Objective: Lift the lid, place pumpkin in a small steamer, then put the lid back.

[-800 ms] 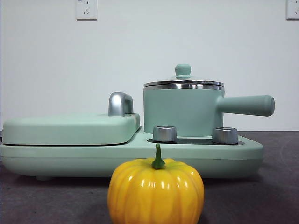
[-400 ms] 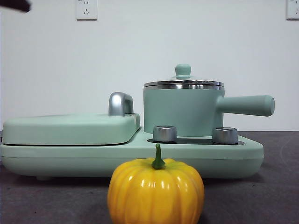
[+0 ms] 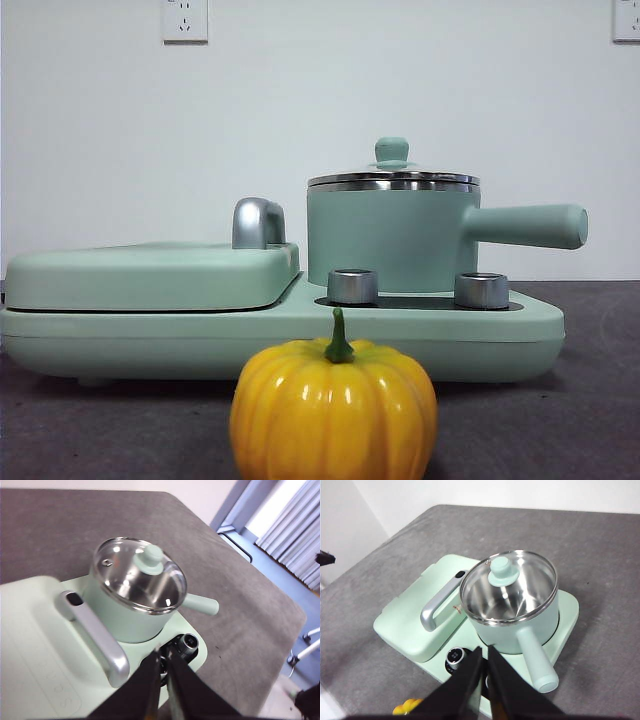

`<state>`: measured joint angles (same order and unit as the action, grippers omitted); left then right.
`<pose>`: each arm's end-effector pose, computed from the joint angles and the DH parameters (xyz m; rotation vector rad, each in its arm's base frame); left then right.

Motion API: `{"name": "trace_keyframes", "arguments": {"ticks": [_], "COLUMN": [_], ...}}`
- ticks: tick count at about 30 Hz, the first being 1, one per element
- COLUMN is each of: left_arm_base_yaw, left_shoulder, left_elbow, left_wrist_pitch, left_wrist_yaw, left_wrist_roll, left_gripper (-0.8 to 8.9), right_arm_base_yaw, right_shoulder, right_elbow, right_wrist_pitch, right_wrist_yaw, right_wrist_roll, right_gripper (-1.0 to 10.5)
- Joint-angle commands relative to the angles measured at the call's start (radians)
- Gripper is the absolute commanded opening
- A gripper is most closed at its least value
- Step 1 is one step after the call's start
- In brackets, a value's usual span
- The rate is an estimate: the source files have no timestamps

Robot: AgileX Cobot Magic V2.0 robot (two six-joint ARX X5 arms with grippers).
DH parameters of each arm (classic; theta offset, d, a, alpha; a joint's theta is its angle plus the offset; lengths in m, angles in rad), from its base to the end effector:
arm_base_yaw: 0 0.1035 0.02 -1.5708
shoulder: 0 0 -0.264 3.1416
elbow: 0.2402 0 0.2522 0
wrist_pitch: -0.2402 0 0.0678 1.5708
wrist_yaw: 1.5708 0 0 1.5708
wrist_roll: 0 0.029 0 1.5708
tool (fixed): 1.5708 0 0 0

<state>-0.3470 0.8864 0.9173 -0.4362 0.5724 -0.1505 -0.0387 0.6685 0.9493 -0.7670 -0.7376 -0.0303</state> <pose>0.1647 -0.0763 0.3392 -0.1850 0.4848 -0.8738 0.1112 0.0152 0.3510 0.1592 0.4485 0.6914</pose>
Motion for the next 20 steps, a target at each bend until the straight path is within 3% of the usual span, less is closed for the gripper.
{"name": "trace_keyframes", "arguments": {"ticks": [1, 4, 6, 8, 12, 14, 20], "left_arm_base_yaw": [-0.007, -0.007, -0.007, -0.007, -0.007, -0.007, -0.018], "left_shoulder": [0.018, 0.029, 0.036, 0.045, 0.071, 0.083, 0.137], "left_elbow": [0.021, 0.021, 0.021, 0.021, 0.021, 0.021, 0.021], "left_wrist_pitch": [0.01, 0.005, 0.008, 0.011, 0.011, 0.018, 0.125], "left_wrist_yaw": [0.004, 0.004, 0.004, 0.004, 0.004, 0.004, 0.004], "left_wrist_roll": [0.084, 0.083, 0.083, 0.083, 0.078, 0.047, -0.02], "left_gripper": [0.3, 0.39, 0.98, 2.18, 4.45, 4.69, 4.68], "right_arm_base_yaw": [0.005, 0.006, 0.006, 0.006, 0.006, 0.006, 0.006], "right_shoulder": [0.003, 0.003, 0.003, 0.003, 0.004, 0.003, 0.003], "right_elbow": [0.016, 0.016, 0.016, 0.016, 0.016, 0.016, 0.016], "right_wrist_pitch": [0.002, -0.021, -0.04, -0.053, -0.057, -0.056, -0.056], "right_wrist_yaw": [-0.003, -0.002, 0.008, 0.009, 0.01, 0.009, 0.005], "right_wrist_roll": [-0.015, -0.015, -0.015, -0.014, -0.014, -0.014, -0.011], "right_gripper": [0.2, 0.2, 0.3, 1.3, 4.4, 5.1, 5.1]}}
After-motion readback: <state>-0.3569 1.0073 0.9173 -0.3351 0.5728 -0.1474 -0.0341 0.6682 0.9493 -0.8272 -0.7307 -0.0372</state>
